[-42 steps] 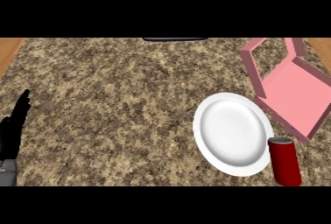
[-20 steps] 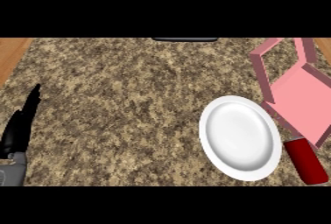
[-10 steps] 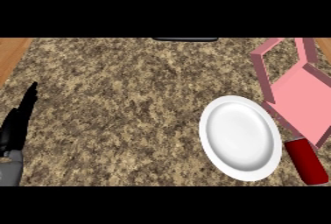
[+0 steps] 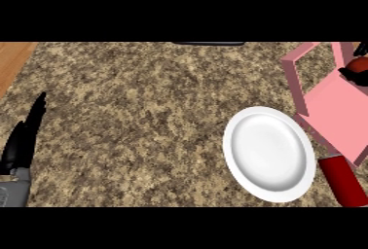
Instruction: Pick the bell pepper from the plate and place it in the cardboard box
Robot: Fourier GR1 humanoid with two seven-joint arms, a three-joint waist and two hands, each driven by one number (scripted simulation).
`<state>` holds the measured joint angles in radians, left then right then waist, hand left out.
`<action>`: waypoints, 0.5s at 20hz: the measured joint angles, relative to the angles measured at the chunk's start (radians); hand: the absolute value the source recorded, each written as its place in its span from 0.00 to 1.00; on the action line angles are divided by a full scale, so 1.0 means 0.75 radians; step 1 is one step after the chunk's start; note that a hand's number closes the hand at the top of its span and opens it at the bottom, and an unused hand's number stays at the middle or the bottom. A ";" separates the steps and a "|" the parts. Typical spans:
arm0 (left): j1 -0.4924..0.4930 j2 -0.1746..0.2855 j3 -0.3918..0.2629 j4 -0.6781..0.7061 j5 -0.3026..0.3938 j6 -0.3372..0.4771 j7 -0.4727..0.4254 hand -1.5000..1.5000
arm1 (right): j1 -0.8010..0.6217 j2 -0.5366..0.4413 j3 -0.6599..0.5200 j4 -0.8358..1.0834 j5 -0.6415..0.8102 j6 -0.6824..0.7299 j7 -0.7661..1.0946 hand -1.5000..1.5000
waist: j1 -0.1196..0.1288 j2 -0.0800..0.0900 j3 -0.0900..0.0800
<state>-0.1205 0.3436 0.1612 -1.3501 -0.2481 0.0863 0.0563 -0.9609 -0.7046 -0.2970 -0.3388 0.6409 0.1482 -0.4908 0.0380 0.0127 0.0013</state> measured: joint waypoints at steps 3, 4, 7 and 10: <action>0.000 -0.002 -0.002 -0.005 0.004 -0.011 -0.001 0.50 | -0.029 0.033 -0.008 0.081 0.002 -0.001 0.062 0.00 | 0.009 0.004 0.001; -0.002 -0.007 -0.005 0.001 -0.001 -0.007 -0.007 0.50 | -0.037 0.039 -0.010 0.104 0.002 0.003 0.073 0.00 | 0.009 0.005 0.001; -0.027 -0.016 -0.005 0.021 -0.010 0.003 -0.006 0.50 | -0.066 0.048 -0.024 0.149 -0.006 0.016 0.072 0.00 | 0.011 0.008 0.002; -0.019 -0.017 -0.002 0.024 -0.011 0.001 -0.015 0.50 | -0.061 0.077 -0.053 0.166 -0.032 -0.019 0.032 0.00 | 0.010 0.007 0.002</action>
<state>-0.1348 0.3306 0.1600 -1.3323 -0.2566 0.0872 0.0449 -1.0069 -0.6470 -0.3365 -0.2146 0.6168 0.1342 -0.4667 0.0457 0.0182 0.0025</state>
